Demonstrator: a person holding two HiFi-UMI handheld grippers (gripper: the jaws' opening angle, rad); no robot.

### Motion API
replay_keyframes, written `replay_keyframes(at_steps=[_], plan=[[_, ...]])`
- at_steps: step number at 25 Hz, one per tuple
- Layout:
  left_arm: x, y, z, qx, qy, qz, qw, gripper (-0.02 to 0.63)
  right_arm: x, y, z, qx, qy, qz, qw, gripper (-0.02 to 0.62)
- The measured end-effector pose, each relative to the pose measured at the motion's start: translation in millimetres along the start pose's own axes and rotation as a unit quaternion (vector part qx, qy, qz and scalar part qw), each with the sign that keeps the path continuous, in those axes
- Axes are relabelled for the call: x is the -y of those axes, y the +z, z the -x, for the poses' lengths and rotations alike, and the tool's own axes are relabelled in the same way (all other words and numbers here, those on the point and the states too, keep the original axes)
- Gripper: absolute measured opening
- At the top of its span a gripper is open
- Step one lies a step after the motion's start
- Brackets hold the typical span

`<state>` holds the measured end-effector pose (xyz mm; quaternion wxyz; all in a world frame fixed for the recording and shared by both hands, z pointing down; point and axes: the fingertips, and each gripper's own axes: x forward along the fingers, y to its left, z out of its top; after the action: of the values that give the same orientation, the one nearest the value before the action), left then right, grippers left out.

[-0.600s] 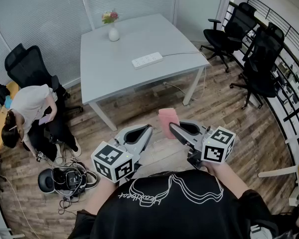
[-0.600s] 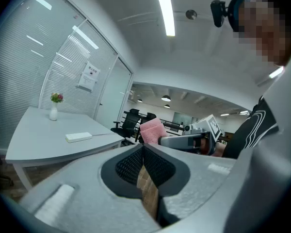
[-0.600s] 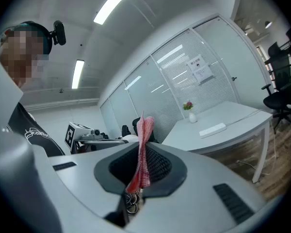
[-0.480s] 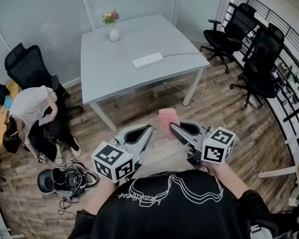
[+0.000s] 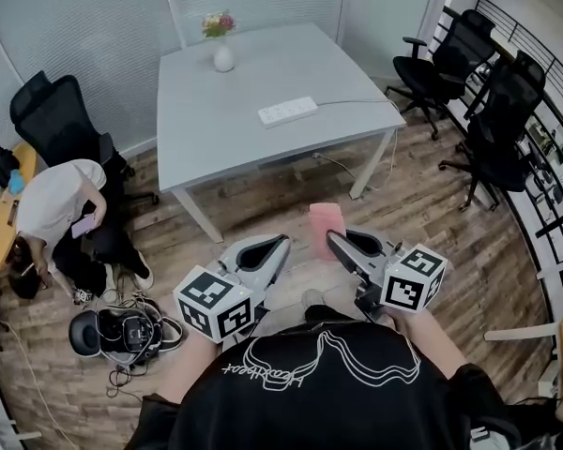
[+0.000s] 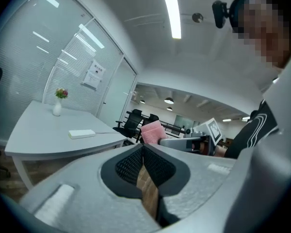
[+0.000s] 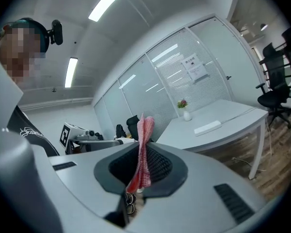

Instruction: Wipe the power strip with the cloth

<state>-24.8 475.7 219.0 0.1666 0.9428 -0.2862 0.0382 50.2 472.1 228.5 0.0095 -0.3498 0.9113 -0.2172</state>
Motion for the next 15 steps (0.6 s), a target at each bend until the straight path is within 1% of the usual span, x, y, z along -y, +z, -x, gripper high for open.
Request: replay_keyframes(at_steps=[2,4,9,13,15], plan=[[-10,0,-6,0.003,-0.002,0.032,0.9995,0.015,12,-1,-5,-0.006,-0.005,-0.004,1.0,0.035],[-21,-3,-14,0.001,0.004,0.049,0.9988,0.015,26,-1,-10,-0.006,-0.004,-0.01,1.0,0.035],[-67,9,-51,0.006,0.027,0.072,0.997,0.017,74,20,-46,0.02,0.026,-0.053,0.998,0.034],[-107,13,-93,-0.018,0.024,0.092,0.9953,0.017,122,31,-82,0.005,0.037,-0.046,0.998,0.034],[-133,19,-118,-0.025,0.037,0.096,0.9943,0.017,148,38,-102,-0.005,0.044,-0.048,0.998,0.034]])
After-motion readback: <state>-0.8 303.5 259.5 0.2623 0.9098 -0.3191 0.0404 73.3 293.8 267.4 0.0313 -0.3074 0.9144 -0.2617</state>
